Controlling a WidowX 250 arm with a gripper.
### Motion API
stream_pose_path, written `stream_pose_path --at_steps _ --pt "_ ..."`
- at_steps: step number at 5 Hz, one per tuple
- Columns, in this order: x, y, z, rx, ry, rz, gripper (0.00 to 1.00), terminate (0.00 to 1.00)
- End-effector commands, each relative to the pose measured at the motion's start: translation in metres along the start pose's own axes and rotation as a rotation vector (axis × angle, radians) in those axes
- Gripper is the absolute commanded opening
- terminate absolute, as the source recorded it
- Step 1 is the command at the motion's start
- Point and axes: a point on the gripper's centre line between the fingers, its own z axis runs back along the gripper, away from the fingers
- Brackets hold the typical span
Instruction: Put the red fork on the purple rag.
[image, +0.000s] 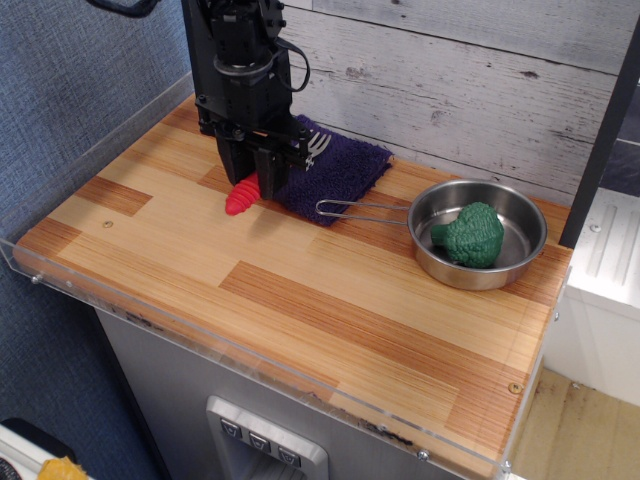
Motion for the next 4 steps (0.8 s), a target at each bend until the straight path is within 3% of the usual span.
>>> stream_pose_path --at_steps 1,3,4 --pt "0.03 -0.002 0.023 0.029 -0.087 -0.052 0.0 0.0" --pt "0.046 -0.007 0.008 -0.014 -0.062 -0.093 0.0 0.0" --pt "0.047 -0.006 -0.004 -0.064 -0.011 -0.072 1.0 0.0"
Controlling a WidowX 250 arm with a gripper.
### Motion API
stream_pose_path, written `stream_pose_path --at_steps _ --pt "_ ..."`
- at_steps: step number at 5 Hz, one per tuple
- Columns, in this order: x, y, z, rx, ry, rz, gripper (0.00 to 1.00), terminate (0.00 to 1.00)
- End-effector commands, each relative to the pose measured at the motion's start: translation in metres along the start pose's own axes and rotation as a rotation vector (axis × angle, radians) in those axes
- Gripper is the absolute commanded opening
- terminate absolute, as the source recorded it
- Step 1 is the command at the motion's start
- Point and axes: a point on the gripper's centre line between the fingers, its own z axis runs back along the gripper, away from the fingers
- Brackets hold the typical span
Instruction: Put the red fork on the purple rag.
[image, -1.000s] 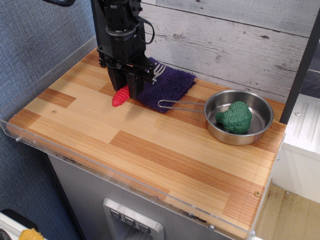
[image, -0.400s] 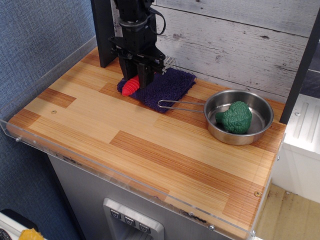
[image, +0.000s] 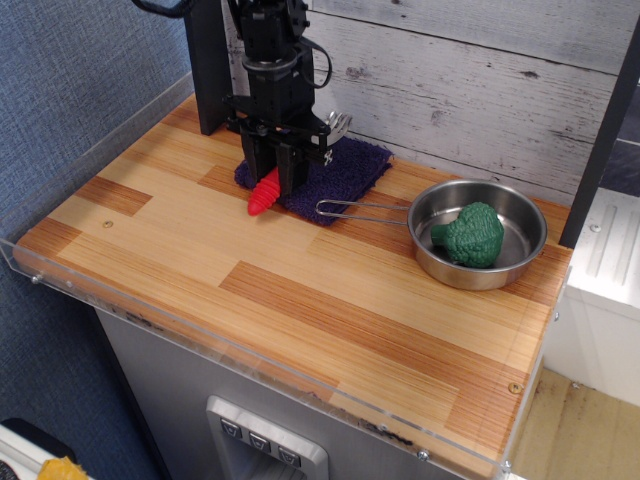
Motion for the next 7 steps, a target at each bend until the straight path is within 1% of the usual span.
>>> stream_pose_path --at_steps 1,2,3,4,5,6,7 --pt "0.023 -0.004 0.011 -0.031 -0.041 0.015 1.0 0.0" --pt "0.022 -0.011 0.025 -0.006 -0.07 0.012 1.0 0.0" --pt "0.016 -0.021 0.055 0.062 -0.141 0.003 1.0 0.0" --pt "0.008 -0.036 0.09 0.149 -0.203 -0.018 1.0 0.0" --pt "-0.003 -0.043 0.113 0.201 -0.223 -0.001 1.0 0.0" --pt "-0.009 -0.041 0.121 0.184 -0.153 0.01 1.0 0.0" --pt "-0.012 -0.04 0.117 0.161 -0.13 0.018 1.0 0.0"
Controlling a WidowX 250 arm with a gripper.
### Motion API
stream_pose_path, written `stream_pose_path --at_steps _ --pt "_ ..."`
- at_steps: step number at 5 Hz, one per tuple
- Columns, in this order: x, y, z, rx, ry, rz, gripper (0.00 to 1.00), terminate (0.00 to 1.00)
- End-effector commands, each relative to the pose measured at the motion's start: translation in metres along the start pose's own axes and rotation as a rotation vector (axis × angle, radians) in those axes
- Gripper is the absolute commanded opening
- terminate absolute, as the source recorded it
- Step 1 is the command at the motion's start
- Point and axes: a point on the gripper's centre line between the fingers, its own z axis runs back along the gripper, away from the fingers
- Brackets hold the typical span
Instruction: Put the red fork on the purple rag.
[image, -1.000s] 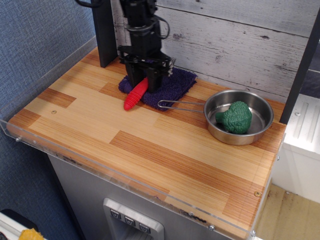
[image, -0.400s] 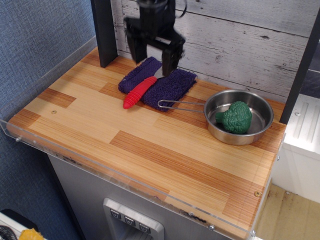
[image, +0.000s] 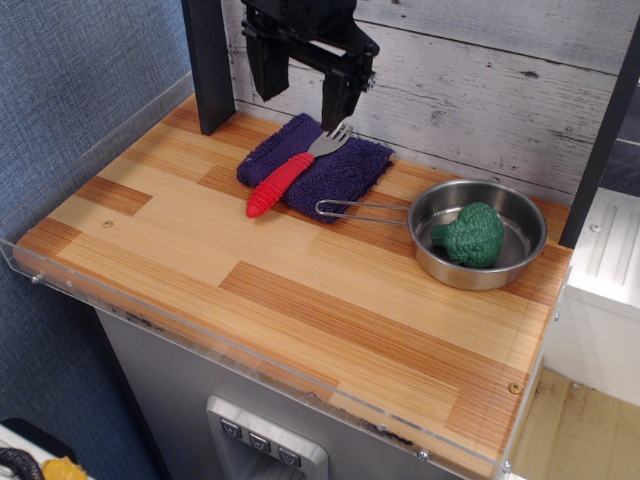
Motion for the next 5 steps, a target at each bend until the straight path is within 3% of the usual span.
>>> stream_pose_path --at_steps 1,5 --pt "0.0022 0.0067 0.0169 -0.008 -0.039 0.019 1.0 0.0" --pt "-0.0015 0.004 0.0123 -0.067 -0.044 0.067 1.0 0.0"
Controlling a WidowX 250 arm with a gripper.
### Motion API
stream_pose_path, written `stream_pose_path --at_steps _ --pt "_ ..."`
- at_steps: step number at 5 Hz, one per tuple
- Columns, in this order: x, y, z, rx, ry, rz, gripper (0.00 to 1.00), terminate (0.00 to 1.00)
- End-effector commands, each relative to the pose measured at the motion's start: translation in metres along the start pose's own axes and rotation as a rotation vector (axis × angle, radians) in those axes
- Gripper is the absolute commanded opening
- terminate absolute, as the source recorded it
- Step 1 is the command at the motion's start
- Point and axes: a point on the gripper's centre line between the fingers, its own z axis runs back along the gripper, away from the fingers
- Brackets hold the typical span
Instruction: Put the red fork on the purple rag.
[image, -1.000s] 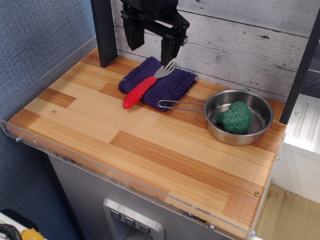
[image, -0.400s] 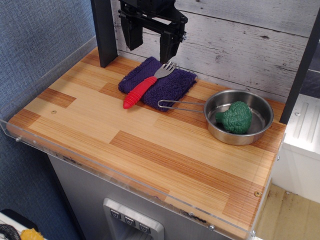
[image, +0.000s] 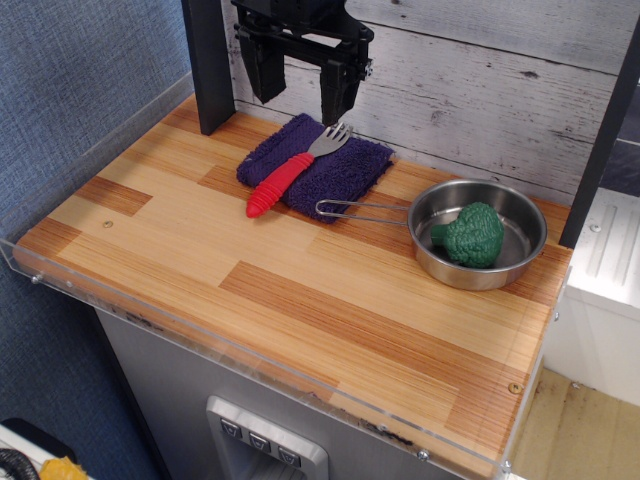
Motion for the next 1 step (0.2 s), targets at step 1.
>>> stream_pose_path --at_steps 1 --pt "0.0009 0.0018 0.0146 0.009 -0.04 0.004 1.0 1.0"
